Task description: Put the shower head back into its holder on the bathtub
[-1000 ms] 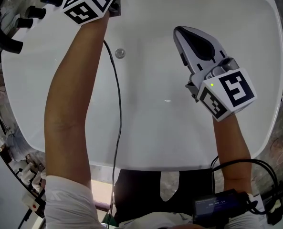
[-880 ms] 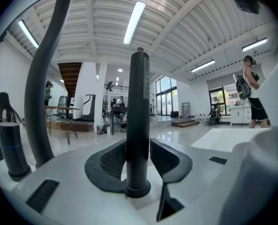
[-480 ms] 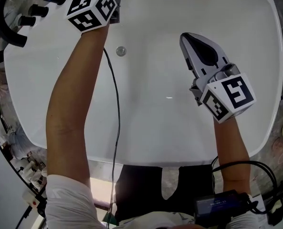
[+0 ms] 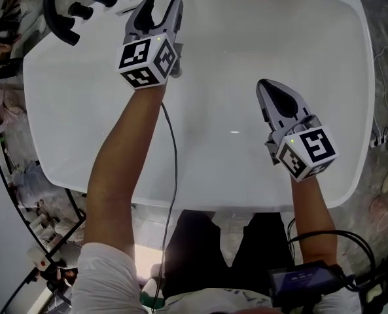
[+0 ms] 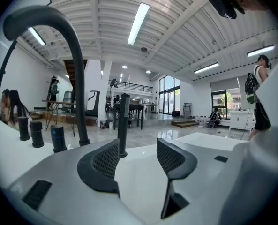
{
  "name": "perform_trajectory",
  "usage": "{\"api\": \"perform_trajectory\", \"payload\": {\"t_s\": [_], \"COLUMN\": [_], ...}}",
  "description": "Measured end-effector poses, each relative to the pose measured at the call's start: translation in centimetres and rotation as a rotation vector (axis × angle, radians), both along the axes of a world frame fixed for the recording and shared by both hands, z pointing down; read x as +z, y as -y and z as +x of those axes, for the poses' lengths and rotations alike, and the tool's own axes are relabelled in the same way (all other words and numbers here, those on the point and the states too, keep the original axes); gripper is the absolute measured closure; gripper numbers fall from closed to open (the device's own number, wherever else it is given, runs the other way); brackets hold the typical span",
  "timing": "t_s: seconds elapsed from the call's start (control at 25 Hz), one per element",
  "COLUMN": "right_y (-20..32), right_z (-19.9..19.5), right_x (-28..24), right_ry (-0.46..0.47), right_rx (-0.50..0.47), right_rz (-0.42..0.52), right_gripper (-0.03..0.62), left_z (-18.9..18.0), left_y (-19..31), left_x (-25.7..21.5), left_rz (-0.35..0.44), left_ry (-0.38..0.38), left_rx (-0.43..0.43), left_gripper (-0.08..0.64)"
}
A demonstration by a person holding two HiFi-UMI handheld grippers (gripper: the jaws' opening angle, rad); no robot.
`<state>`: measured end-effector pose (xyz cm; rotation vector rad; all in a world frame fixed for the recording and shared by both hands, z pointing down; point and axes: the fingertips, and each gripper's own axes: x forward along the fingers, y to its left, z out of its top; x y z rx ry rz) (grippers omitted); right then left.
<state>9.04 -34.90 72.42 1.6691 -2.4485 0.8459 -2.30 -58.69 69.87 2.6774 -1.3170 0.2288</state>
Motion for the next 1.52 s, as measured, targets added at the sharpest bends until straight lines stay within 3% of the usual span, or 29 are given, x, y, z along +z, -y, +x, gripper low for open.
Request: {"api": "perform_trajectory", "payload": {"t_s": [0.24,0.4,0.68,0.8,1.0,1.2,1.52], "right_y": [-6.6,-10.9,-16.9,-20.1,-24.9,-27.8,-31.2], "right_z": [0.3,0.5,-0.6,0.1,0.3,1.2,-0.4], "right_x": [-2.6,-5.9,-13.3,-16.6,-22.3,-28.1,-36.0], "right_ry": [-0.010,0.021,0.059,0.033,-0.027,-0.049,-0.048], "right_rx": [-0.020,-0.024,-0.101,-0.140,-0.181,-0.180,-0.121], "right_rz": [-0.042,-0.047,-0.051,-0.062,-0.069,-0.010,0.132], "right_gripper": [0.581,0.581,0.581,0.581,0.581,0.581,0.581], "left_z": [-3.8,-6.4,-6.0,-5.3,-6.0,-7.6,-9.3], "left_y": [-8.2,-14.2,-24.3,-29.6,-36.8,-41.4,-48.1], "left_x": [-2.9,-7.2,-16.8,-21.6,-28.7,-34.2,-42.3], "left_rz": [-0.027,-0.049,-0.005,0.015,-0.003,-0.005,0.069], "left_ry": [0.032,-0.018,0.011,0.036,0.005,-0.044,-0.019], "left_rx": [-0.023,-0.096,-0.145,-0.150,-0.198,-0.224,-0.124], "left_gripper": [0.319,0.321,0.400,0.482,0.514,0.534,0.541]}}
